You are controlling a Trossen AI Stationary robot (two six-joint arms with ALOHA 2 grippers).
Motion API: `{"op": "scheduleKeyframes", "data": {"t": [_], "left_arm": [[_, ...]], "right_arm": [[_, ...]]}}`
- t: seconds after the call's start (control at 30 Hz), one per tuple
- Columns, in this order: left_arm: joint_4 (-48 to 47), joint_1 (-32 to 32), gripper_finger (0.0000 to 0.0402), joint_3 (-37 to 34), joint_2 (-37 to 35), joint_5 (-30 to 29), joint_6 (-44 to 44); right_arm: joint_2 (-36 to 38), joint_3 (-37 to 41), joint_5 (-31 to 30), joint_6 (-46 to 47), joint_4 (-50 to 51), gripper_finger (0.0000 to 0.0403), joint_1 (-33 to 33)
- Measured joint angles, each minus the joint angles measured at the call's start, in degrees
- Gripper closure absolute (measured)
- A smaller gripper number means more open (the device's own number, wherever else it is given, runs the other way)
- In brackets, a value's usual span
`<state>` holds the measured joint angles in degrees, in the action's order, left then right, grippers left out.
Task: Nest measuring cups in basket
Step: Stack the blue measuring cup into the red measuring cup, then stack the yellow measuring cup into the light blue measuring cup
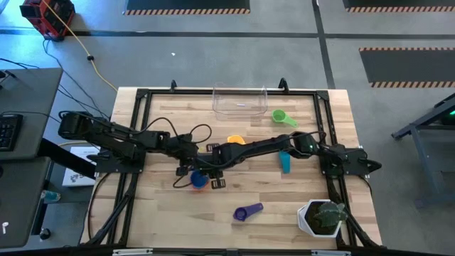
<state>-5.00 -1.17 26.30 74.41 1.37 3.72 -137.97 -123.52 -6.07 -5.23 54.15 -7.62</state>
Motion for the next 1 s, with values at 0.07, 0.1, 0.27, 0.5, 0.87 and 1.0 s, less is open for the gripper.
{"op": "scheduleKeyframes", "data": {"t": [0.07,0.1,0.27,0.5,0.87,1.0], "left_arm": [[0.6,0.0,0.0328,0.0,0.0,0.0,0.0],[0.7,0.0,0.0328,0.0,0.0,0.0,0.0],[1.7,0.0,0.0328,0.0,0.0,0.5,0.0],[2.0,0.0,0.0328,0.0,0.0,4.6,1.5],[-0.4,0.0,0.0328,0.0,-0.1,3.0,0.9],[-3.1,0.0,0.0328,0.0,-0.5,2.4,0.4]], "right_arm": [[0.0,0.0,0.1,-1.1,-1.0,0.0273,0.3],[0.0,0.0,0.1,-1.4,-1.4,0.0273,0.5],[0.0,0.0,0.3,-2.7,-2.4,0.0273,0.7],[0.0,0.0,0.0,-3.7,-3.1,0.0273,0.6],[0.0,-1.6,-8.4,-1.4,4.9,0.0273,-0.3],[0.0,-2.1,-8.7,-1.0,6.1,0.0273,-0.3]]}}
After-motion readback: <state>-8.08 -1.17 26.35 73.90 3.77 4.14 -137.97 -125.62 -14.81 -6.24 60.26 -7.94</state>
